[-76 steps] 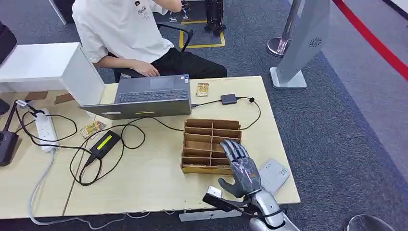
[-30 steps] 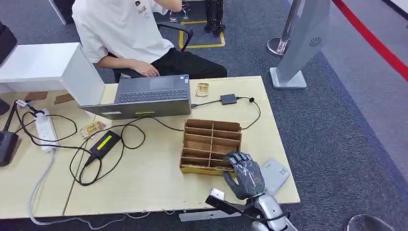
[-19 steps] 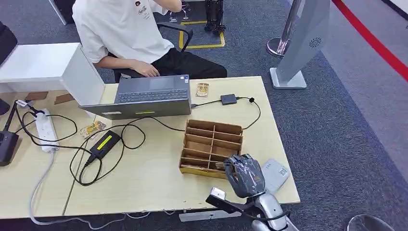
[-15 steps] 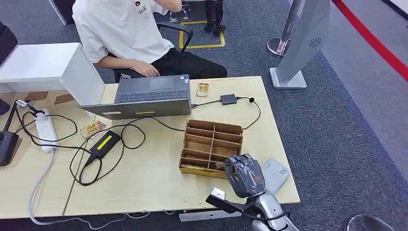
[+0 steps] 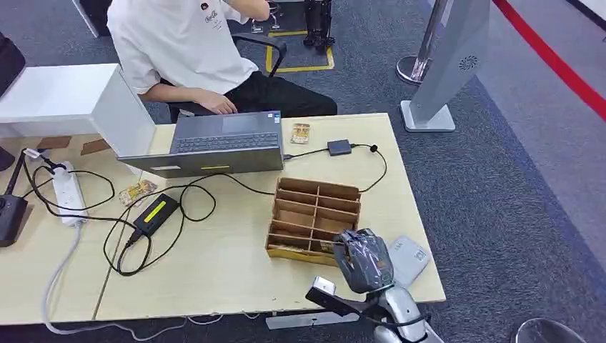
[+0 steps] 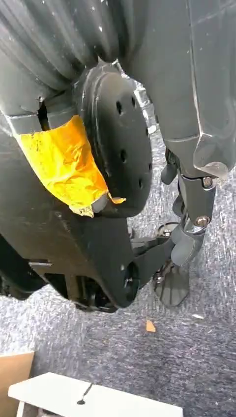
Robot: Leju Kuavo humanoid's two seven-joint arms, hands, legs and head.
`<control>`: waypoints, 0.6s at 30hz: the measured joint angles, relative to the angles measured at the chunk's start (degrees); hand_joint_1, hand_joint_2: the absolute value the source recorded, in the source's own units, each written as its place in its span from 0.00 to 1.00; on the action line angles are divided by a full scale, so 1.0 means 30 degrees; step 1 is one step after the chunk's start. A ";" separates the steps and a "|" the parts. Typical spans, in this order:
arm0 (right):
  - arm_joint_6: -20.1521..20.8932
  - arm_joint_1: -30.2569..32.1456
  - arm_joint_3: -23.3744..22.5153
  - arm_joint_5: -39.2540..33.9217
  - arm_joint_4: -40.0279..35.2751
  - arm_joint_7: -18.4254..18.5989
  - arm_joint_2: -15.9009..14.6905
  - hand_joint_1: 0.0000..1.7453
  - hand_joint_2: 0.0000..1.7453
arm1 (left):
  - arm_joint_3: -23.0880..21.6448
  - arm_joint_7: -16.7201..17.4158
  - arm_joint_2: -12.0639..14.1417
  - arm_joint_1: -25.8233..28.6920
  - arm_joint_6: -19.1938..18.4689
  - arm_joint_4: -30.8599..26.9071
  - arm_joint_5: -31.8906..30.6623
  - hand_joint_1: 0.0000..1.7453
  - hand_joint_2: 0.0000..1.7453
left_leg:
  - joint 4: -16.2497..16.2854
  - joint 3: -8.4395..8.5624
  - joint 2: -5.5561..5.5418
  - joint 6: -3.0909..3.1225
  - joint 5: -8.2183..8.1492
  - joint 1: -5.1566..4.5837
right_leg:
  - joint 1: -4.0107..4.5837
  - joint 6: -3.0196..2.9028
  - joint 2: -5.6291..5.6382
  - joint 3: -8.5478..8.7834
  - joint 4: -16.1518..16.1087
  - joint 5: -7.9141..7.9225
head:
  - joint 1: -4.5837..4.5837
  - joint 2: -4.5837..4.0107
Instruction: Pass the card to the sensor for recognition and then transmit it.
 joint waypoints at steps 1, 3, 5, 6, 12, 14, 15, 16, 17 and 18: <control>0.0117 -0.0141 0.0000 -0.0342 -0.0051 -0.0087 0.0000 1.00 1.00 | -0.0073 0.0014 0.0007 -0.0002 0.0000 0.0007 0.0000 0.00 1.00 | 0.0000 -0.0001 0.0003 0.0000 0.0000 0.0000 | 0.0000 -0.0004 0.0002 -0.0002 0.0000 0.0003 | -0.0007 0.0000; 0.0760 -0.0520 -0.0022 -0.1101 -0.0263 -0.0182 0.0000 1.00 1.00 | -0.0116 0.0036 0.0015 -0.0001 -0.0058 0.0007 -0.0015 0.00 1.00 | 0.0000 -0.0003 0.0003 0.0000 0.0003 0.0000 | 0.0000 -0.0013 0.0002 -0.0003 0.0001 0.0012 | 0.0000 0.0000; 0.1998 -0.1085 -0.0007 -0.2084 -0.0605 -0.0313 -0.0044 1.00 1.00 | -0.0197 0.0058 0.0036 -0.0007 -0.0139 0.0000 -0.0015 0.00 1.00 | 0.0001 0.0000 0.0008 -0.0013 0.0019 -0.0001 | -0.0001 -0.0013 0.0003 -0.0005 0.0001 0.0019 | -0.0007 0.0000; 0.2384 -0.1368 -0.0007 -0.2361 -0.0714 -0.0342 -0.0066 1.00 1.00 | -0.0240 0.0065 0.0044 -0.0014 -0.0160 0.0007 -0.0015 0.00 1.00 | 0.0002 0.0000 0.0004 -0.0013 0.0021 -0.0001 | -0.0001 -0.0010 0.0003 -0.0005 0.0001 0.0020 | 0.0000 0.0007; 0.4915 -0.3219 0.0036 -0.5176 -0.1297 -0.0647 -0.0342 1.00 1.00 | -0.0531 0.0073 0.0117 -0.0010 -0.0284 0.0007 -0.0015 0.00 1.00 | 0.0003 -0.0002 0.0006 -0.0028 0.0032 -0.0001 | -0.0001 -0.0019 0.0005 -0.0008 0.0005 0.0039 | 0.0000 0.0000; 0.5804 -0.3992 0.0029 -0.6268 -0.1296 -0.0794 -0.0444 1.00 1.00 | -0.0575 0.0065 0.0116 -0.0009 -0.0357 0.0000 -0.0015 0.00 1.00 | 0.0004 -0.0002 0.0002 -0.0029 0.0032 0.0000 | -0.0001 -0.0019 0.0005 -0.0012 0.0005 0.0039 | 0.0000 0.0007; 0.6172 -0.4338 0.0029 -0.6689 -0.1296 -0.0830 -0.0488 1.00 1.00 | -0.0590 0.0073 0.0116 -0.0007 -0.0386 0.0000 -0.0015 0.00 1.00 | 0.0004 -0.0003 0.0000 -0.0030 0.0033 0.0000 | 0.0000 -0.0019 0.0002 -0.0011 0.0005 0.0039 | 0.0000 0.0000; 0.6580 -0.4687 0.0036 -0.7097 -0.1282 -0.0903 -0.0532 1.00 1.00 | -0.0612 0.0073 0.0116 -0.0007 -0.0393 0.0000 -0.0007 0.00 1.00 | 0.0004 -0.0005 -0.0001 -0.0030 0.0034 0.0000 | 0.0000 -0.0019 0.0002 -0.0011 0.0006 0.0039 | 0.0000 0.0000; 0.7115 -0.5078 0.0036 -0.7587 -0.1239 -0.0976 -0.0583 1.00 1.00 | -0.0640 0.0073 0.0116 -0.0007 -0.0393 0.0007 0.0000 0.00 1.00 | 0.0004 -0.0005 0.0001 -0.0031 0.0034 0.0000 | -0.0001 -0.0020 0.0003 -0.0013 0.0006 0.0040 | -0.0007 0.0000; 0.7513 -0.5488 0.0036 -0.7971 -0.1194 -0.0991 -0.0634 1.00 1.00 | -0.0706 0.0073 0.0131 -0.0011 -0.0401 0.0007 0.0000 0.00 1.00 | 0.0004 -0.0005 0.0003 -0.0033 0.0035 0.0000 | -0.0001 -0.0021 0.0004 -0.0013 0.0006 0.0041 | 0.0000 0.0000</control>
